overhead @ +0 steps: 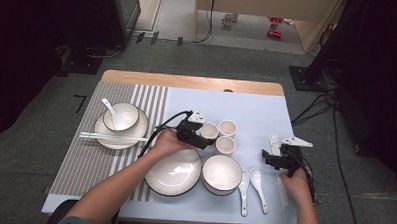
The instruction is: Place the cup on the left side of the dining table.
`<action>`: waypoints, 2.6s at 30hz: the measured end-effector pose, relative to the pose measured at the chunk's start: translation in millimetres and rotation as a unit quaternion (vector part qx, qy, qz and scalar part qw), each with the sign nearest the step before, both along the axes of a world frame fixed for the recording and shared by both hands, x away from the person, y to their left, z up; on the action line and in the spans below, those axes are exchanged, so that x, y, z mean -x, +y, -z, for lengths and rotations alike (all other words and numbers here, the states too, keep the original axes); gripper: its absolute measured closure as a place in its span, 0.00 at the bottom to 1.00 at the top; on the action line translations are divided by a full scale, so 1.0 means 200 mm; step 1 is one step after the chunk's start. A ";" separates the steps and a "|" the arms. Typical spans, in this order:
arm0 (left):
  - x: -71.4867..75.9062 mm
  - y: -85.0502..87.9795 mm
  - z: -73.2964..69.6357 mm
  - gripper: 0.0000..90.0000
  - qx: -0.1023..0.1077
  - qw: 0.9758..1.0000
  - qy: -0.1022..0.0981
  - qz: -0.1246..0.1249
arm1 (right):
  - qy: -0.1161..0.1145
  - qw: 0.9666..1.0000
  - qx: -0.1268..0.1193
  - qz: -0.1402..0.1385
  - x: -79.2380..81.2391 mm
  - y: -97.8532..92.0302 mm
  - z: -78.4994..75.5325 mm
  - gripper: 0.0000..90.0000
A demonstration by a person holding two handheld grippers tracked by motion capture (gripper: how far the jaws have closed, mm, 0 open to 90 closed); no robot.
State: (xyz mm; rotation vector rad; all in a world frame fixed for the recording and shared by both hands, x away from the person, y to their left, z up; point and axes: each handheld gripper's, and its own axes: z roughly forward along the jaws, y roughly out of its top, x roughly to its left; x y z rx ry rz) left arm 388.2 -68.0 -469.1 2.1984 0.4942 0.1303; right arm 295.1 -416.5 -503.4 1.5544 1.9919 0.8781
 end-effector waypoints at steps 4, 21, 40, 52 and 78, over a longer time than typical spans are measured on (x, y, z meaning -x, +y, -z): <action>0.00 0.00 0.00 0.30 -0.003 1.000 -0.002 0.002 | 0.000 1.000 0.000 0.000 0.00 0.00 0.00 0.17; 0.01 0.01 -0.02 0.31 -0.020 1.000 -0.013 0.014 | 0.000 1.000 0.000 0.000 0.00 0.00 0.00 0.17; 0.01 0.02 -0.03 0.31 -0.033 0.999 -0.005 0.021 | 0.000 1.000 0.000 0.000 0.00 0.00 0.00 0.17; 0.01 -0.02 -0.01 0.29 -0.042 0.999 0.004 0.012 | 0.000 1.000 0.000 0.000 0.00 0.00 0.00 0.17; 0.00 0.02 -0.06 0.31 -0.028 1.000 0.003 0.013 | 0.000 1.000 -0.001 0.000 0.00 0.00 0.00 0.17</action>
